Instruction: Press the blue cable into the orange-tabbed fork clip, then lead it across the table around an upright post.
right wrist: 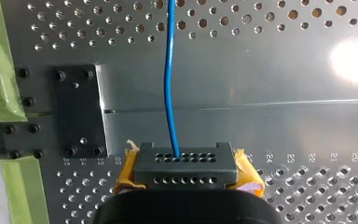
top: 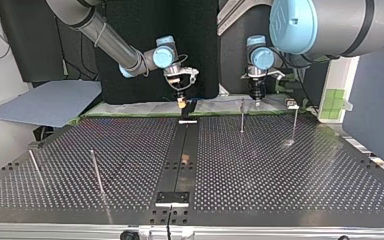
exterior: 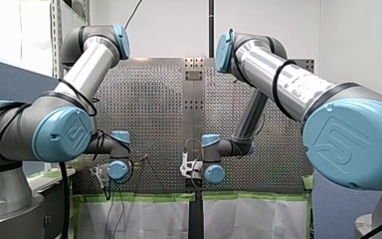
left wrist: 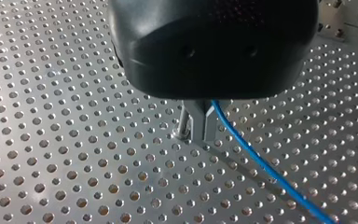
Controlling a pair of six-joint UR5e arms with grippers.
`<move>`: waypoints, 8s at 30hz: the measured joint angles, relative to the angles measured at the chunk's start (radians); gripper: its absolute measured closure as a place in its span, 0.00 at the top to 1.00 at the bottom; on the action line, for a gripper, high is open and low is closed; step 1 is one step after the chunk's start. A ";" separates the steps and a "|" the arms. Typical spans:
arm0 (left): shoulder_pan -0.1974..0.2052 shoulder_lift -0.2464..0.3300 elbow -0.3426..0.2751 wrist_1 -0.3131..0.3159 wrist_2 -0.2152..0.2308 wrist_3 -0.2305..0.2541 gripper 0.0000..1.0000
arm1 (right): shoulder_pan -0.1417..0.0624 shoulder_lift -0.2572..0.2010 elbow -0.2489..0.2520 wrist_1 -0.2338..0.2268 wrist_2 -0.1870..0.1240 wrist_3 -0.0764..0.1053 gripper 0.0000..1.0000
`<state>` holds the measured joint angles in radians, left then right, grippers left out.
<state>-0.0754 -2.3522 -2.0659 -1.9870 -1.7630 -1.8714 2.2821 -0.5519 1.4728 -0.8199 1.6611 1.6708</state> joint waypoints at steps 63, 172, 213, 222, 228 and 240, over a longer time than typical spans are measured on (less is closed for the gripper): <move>0.059 -0.004 0.112 -0.144 0.110 -0.001 1.00 | -0.068 0.009 -0.044 0.030 -0.001 -0.023 0.00; -0.031 0.173 -0.096 -0.265 0.210 0.220 1.00 | -0.085 0.041 -0.050 0.054 -0.012 -0.031 0.00; -0.179 0.171 -0.001 -0.262 0.040 0.185 1.00 | -0.098 0.045 -0.079 0.080 -0.013 -0.032 0.00; -0.199 0.163 0.042 -0.270 0.012 0.148 1.00 | -0.104 0.044 -0.087 0.096 -0.014 -0.032 0.00; -0.207 0.120 0.055 -0.273 -0.009 0.152 1.00 | -0.106 0.045 -0.094 0.108 -0.014 -0.032 0.00; -0.231 0.032 0.127 -0.275 -0.057 0.163 1.00 | -0.106 0.045 -0.095 0.127 -0.014 -0.034 0.00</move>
<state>-0.3065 -2.3203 -1.9394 -2.2616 -1.8204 -1.7079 2.1760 -0.5073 1.3774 -0.6925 1.6476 1.6372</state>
